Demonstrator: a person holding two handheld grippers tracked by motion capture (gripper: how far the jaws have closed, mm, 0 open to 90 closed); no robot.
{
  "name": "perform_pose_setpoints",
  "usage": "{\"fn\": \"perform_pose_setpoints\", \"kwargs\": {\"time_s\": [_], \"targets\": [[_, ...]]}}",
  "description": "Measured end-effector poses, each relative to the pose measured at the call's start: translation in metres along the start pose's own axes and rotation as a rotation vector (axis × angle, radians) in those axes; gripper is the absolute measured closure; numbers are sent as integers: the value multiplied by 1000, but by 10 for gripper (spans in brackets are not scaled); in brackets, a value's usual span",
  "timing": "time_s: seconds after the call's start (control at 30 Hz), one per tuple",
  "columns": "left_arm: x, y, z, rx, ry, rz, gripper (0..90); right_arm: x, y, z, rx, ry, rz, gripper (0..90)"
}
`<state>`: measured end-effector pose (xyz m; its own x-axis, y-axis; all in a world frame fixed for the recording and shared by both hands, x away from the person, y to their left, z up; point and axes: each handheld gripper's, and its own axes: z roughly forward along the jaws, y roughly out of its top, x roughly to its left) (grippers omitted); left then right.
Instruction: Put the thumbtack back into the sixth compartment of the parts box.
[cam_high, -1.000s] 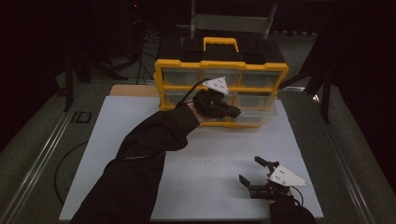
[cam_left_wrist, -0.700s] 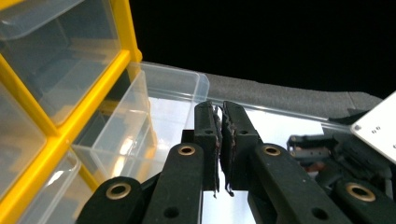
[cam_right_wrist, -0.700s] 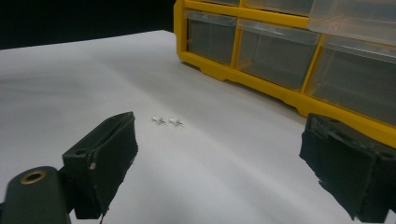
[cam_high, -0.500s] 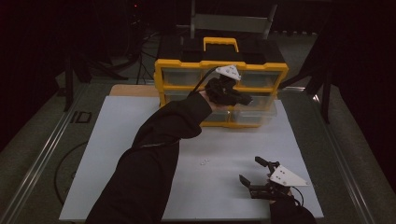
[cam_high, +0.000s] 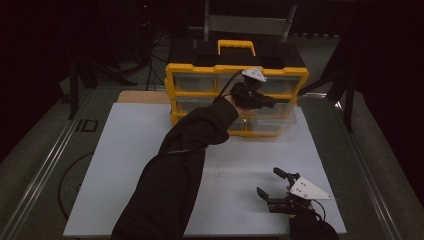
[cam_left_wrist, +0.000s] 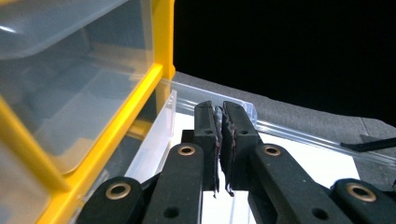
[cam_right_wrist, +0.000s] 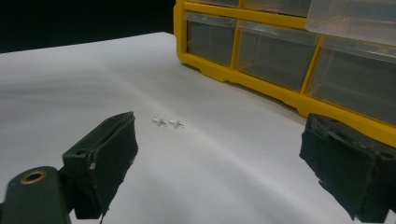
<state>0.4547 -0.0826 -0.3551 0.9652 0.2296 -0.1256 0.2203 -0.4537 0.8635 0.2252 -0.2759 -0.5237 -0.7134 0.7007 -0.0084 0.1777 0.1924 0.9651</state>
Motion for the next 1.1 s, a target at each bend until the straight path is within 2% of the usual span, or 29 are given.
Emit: {"fn": "perform_pose_setpoints", "kwargs": {"time_s": [0.27, 0.5, 0.6, 0.67, 0.83, 0.87, 1.0, 1.1], "targets": [[3, -9, 17, 31, 10, -27, 852, 0, 1, -1, -1, 1, 6, 104], [2, -8, 19, 60, 32, -54, 587, -1, 1, -2, -6, 0, 6, 104], [-1, -7, 17, 64, 45, -54, 479, -1, 1, -2, -6, 0, 7, 104], [-4, -6, 14, 61, 54, -38, 414, 0, 1, -1, -4, 1, 5, 104], [-9, -4, 6, 37, 47, -46, 262, 0, 1, -1, -3, -1, 1, 104], [-10, -4, 4, 35, 37, -47, 236, 0, 1, -1, -2, -2, 2, 104], [-13, -7, -3, 34, -5, -43, 39, 0, 1, -1, -2, -1, 1, 104], [-15, -9, -9, 20, -17, -43, 0, 0, 1, -1, -1, -3, 4, 104]]}}
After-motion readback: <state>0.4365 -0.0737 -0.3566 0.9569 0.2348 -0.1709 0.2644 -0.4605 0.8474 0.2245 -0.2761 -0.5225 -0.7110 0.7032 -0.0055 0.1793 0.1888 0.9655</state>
